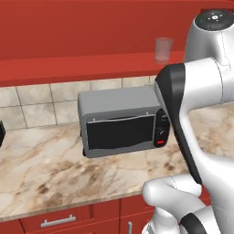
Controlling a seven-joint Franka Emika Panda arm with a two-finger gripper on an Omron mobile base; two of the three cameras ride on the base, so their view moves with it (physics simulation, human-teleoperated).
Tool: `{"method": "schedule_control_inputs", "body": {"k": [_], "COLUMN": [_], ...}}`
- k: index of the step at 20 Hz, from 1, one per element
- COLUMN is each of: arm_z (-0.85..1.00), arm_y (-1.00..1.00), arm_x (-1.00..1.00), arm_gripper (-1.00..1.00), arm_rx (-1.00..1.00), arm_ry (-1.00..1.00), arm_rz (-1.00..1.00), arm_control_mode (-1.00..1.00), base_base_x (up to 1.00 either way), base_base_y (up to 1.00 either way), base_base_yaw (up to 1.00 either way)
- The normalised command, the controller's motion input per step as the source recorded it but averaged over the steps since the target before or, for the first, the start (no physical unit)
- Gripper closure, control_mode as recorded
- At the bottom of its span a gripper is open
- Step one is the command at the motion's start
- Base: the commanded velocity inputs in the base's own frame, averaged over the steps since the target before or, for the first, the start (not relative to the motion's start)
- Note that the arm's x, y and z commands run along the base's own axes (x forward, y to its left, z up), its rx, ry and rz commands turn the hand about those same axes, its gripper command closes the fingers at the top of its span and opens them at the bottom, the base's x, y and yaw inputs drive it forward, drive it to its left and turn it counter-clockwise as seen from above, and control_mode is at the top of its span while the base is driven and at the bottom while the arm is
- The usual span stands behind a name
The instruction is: There is a bowl on the dining counter. Grab a lemon wedge from the fridge and place it in the bowl. Then get the liquor bottle and glass cup from the cabinet and place them next to the bowl.
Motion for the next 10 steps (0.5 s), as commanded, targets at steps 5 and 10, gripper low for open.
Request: {"method": "schedule_control_inputs", "body": {"k": [5,10], "arm_z": [0.25,0.31], "arm_y": [0.00,0.00], "arm_x": [0.13,0.38], "arm_gripper": [-1.00,-1.00], "arm_rx": [-0.12,-0.15], "arm_ry": [0.00,0.00], "arm_rz": [0.13,0.00], "arm_control_mode": [-1.00,-1.00], "base_base_x": [0.00,0.00], "base_base_y": [0.00,0.00], "base_base_yaw": [0.00,0.00]}}
